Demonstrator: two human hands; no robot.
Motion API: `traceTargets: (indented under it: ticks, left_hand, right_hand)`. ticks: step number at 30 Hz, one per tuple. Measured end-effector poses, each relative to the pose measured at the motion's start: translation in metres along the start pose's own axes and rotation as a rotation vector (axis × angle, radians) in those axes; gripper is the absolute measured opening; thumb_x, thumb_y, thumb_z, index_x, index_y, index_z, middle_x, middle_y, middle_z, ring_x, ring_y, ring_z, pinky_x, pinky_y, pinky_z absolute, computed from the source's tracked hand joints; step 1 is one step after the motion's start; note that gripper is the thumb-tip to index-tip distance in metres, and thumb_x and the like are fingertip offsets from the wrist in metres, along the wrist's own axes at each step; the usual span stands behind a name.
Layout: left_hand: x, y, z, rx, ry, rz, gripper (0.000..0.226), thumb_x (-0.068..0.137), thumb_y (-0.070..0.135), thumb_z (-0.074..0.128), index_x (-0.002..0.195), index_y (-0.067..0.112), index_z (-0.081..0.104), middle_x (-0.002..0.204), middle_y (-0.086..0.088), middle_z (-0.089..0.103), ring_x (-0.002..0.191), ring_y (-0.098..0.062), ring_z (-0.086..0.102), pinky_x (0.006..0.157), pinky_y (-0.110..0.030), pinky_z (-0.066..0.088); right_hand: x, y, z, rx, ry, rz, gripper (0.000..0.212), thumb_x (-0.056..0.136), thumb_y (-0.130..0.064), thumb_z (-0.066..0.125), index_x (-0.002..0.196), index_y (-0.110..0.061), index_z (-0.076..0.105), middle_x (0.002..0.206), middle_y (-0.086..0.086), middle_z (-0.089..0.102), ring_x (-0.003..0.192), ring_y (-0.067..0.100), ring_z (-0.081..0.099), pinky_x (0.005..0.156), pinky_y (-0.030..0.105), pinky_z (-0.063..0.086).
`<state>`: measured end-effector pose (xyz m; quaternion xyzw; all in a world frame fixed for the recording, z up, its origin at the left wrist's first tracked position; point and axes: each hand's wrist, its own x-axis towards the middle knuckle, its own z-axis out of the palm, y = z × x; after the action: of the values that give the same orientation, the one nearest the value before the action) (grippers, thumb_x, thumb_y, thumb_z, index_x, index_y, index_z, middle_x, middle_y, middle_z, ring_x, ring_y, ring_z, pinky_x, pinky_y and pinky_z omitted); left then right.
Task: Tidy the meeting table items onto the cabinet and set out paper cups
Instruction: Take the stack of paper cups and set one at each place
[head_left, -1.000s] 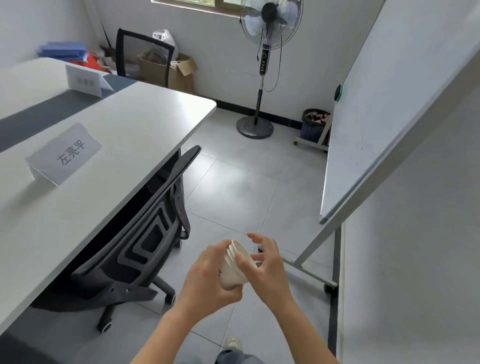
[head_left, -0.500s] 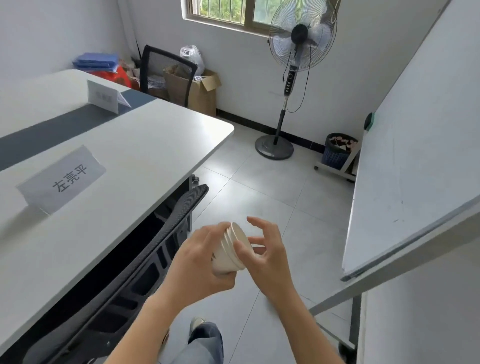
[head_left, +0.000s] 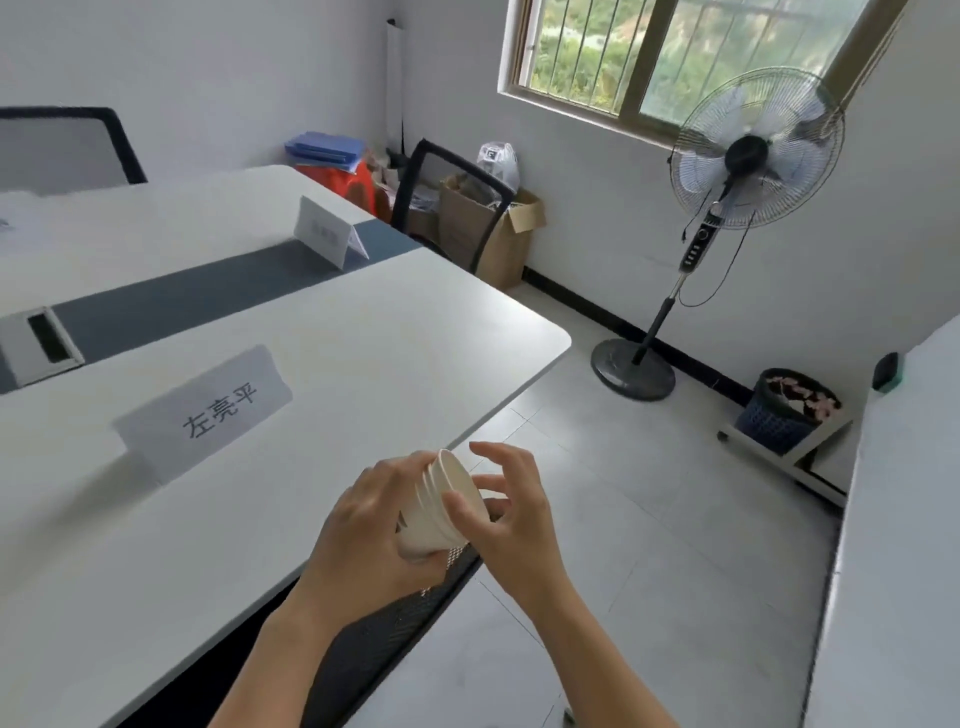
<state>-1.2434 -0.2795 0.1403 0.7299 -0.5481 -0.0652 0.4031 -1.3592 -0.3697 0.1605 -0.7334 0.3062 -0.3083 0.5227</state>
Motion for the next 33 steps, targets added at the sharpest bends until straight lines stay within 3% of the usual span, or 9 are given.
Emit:
traceTargets:
  ticks: [3,8,14,17,21,26,33]
  left_hand:
    - [-0.003,-0.017,-0.001,0.028,0.03,-0.092,0.07,0.053,0.045,0.056,0.118,0.041,0.033,0.106,0.03,0.042,0.094,0.0,0.043,0.075,-0.012,0.038]
    - [-0.011,-0.039,-0.012,0.169,0.125,-0.265,0.071,0.054,0.048,0.053,0.12,0.039,0.029,0.111,0.016,0.048,0.098,0.0,0.039,0.078,-0.007,0.031]
    - [-0.025,-0.043,-0.012,0.169,0.253,-0.491,0.071,0.052,0.053,0.048,0.119,0.043,0.025,0.106,0.019,0.041,0.095,0.0,0.04,0.076,-0.007,0.032]
    - [-0.035,-0.043,-0.012,0.193,0.374,-0.62,0.077,0.054,0.048,0.06,0.126,0.029,0.038,0.103,0.016,0.043,0.092,-0.008,0.044,0.074,-0.017,0.035]
    - [-0.056,-0.039,-0.013,0.158,0.537,-0.829,0.075,0.065,0.021,0.076,0.129,0.02,0.038,0.106,0.009,0.044,0.097,-0.013,0.045,0.08,-0.025,0.036]
    - [-0.074,-0.033,-0.011,0.142,0.612,-0.935,0.079,0.068,0.021,0.074,0.135,0.021,0.031,0.117,0.003,0.046,0.101,-0.013,0.042,0.082,-0.025,0.037]
    - [-0.088,-0.023,-0.014,0.152,0.71,-0.994,0.083,0.071,0.019,0.073,0.14,0.017,0.026,0.129,-0.003,0.046,0.107,-0.013,0.041,0.089,-0.027,0.04]
  right_hand:
    - [0.018,0.011,0.013,0.015,-0.082,0.015,0.038,0.058,-0.05,0.059,0.094,-0.047,0.047,0.11,-0.018,0.046,0.093,-0.002,0.058,0.07,0.021,0.054]
    - [0.056,0.022,0.031,0.059,-0.288,-0.001,0.035,0.08,-0.016,0.066,0.095,-0.042,0.049,0.112,-0.012,0.046,0.094,0.006,0.059,0.073,0.019,0.053]
    - [0.083,0.025,0.049,0.054,-0.501,-0.014,0.03,0.081,-0.02,0.065,0.097,-0.04,0.05,0.113,-0.013,0.046,0.099,0.004,0.057,0.069,0.013,0.05]
    - [0.101,0.032,0.049,0.059,-0.468,0.049,0.023,0.082,-0.022,0.062,0.101,-0.031,0.053,0.114,-0.007,0.048,0.096,0.007,0.057,0.064,0.014,0.048]
    - [0.136,0.049,0.051,-0.066,-0.362,0.07,0.028,0.08,-0.023,0.065,0.104,-0.022,0.052,0.112,0.0,0.04,0.102,0.021,0.053,0.082,0.03,0.047]
    - [0.182,0.065,0.07,-0.27,-0.349,-0.061,0.047,0.077,-0.019,0.069,0.119,-0.011,0.049,0.131,0.011,0.034,0.108,0.025,0.048,0.089,0.027,0.039]
    - [0.217,0.099,0.096,-0.619,-0.472,-0.14,0.053,0.076,-0.016,0.067,0.124,-0.006,0.046,0.139,0.021,0.028,0.126,0.038,0.032,0.1,0.042,0.036]
